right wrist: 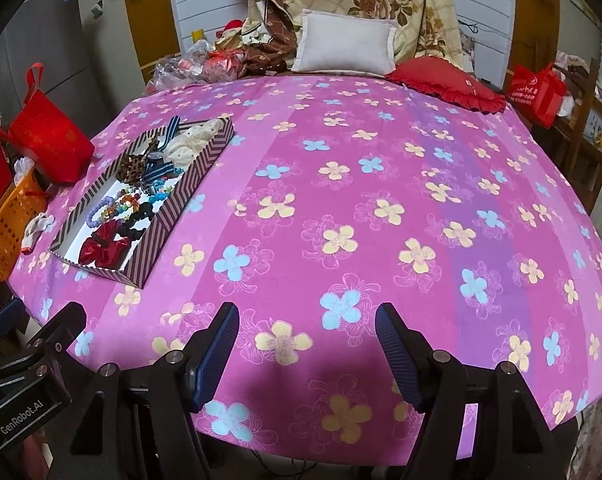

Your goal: Organize jewelry

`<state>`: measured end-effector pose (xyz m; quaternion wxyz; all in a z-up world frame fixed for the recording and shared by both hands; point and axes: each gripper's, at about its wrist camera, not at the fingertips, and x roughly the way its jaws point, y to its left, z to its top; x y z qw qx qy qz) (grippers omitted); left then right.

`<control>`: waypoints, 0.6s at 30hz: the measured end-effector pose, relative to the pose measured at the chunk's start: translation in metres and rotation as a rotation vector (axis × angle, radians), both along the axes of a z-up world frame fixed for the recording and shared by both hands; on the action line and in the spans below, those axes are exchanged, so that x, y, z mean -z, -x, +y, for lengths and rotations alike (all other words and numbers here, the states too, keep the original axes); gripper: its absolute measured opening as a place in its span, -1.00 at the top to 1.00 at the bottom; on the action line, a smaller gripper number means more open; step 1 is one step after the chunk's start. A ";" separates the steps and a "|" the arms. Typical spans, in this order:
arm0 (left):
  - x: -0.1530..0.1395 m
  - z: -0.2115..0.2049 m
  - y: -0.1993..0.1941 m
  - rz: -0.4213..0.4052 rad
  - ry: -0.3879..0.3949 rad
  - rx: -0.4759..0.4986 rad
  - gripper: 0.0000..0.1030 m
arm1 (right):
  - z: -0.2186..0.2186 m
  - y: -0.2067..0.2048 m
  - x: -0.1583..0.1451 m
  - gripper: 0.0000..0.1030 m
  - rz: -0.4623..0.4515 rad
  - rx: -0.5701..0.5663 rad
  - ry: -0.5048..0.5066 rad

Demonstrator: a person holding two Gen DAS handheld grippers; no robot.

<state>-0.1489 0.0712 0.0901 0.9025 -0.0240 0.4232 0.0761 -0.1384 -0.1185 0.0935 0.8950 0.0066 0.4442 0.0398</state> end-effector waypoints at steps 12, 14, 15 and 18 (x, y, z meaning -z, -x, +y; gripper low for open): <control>0.004 0.000 -0.002 0.008 0.006 0.005 -0.99 | -0.001 -0.001 0.004 -0.33 0.006 0.006 0.006; 0.004 0.000 -0.002 0.008 0.006 0.003 -0.99 | 0.001 -0.001 0.004 -0.33 0.003 0.001 0.010; 0.004 0.000 -0.002 0.009 0.005 0.005 -0.99 | 0.002 -0.001 0.004 -0.33 0.001 -0.001 0.013; 0.007 0.001 -0.004 0.015 0.015 0.007 -0.99 | 0.002 -0.001 0.004 -0.33 0.001 0.001 0.017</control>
